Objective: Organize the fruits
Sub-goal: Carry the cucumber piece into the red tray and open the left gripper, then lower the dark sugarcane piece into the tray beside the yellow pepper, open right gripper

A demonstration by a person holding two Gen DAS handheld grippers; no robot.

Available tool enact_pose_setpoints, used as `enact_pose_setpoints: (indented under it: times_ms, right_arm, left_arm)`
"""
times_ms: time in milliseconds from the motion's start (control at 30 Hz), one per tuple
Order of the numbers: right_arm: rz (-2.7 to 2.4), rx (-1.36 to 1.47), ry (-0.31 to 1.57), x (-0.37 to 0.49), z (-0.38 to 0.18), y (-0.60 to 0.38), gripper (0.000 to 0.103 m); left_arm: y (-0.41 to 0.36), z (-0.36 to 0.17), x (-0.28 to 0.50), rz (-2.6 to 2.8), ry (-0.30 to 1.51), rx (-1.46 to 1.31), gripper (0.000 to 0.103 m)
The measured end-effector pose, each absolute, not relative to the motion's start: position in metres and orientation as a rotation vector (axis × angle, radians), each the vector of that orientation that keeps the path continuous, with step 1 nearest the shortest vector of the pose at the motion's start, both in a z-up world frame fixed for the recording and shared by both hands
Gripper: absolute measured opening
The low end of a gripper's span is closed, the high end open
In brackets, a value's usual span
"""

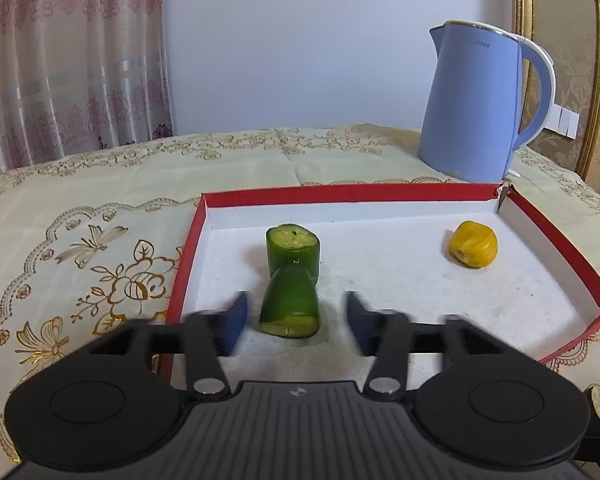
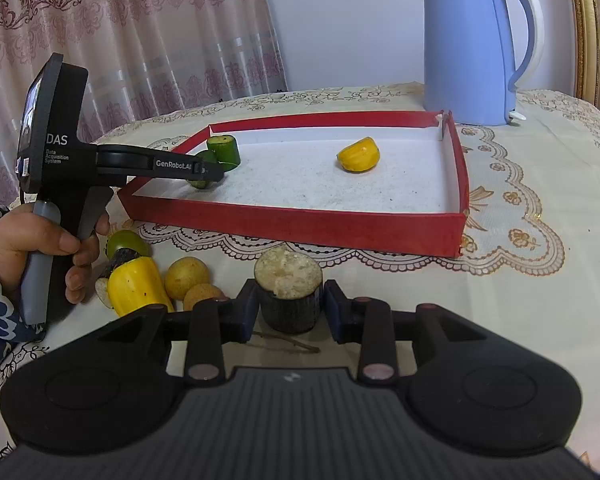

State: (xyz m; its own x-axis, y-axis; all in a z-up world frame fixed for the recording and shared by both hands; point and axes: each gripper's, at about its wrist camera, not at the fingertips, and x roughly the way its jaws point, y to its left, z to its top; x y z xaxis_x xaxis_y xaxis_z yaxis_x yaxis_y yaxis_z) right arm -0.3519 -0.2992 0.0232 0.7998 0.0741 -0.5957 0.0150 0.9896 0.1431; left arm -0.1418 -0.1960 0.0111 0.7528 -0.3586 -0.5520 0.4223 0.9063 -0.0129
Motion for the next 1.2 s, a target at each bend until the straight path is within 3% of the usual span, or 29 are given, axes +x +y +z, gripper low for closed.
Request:
enact_pose_setpoints:
  times_ms: [833, 1200]
  right_arm:
    - [0.008, 0.126, 0.619, -0.357, 0.029, -0.299, 0.033]
    - [-0.046, -0.004, 0.562, -0.321, 0.078, -0.322, 0.033]
  left_arm:
    - [-0.179, 0.027, -0.146, -0.41, 0.504, 0.044, 0.073]
    - [-0.177, 0.031, -0.148, -0.41, 0.491, 0.027, 0.073]
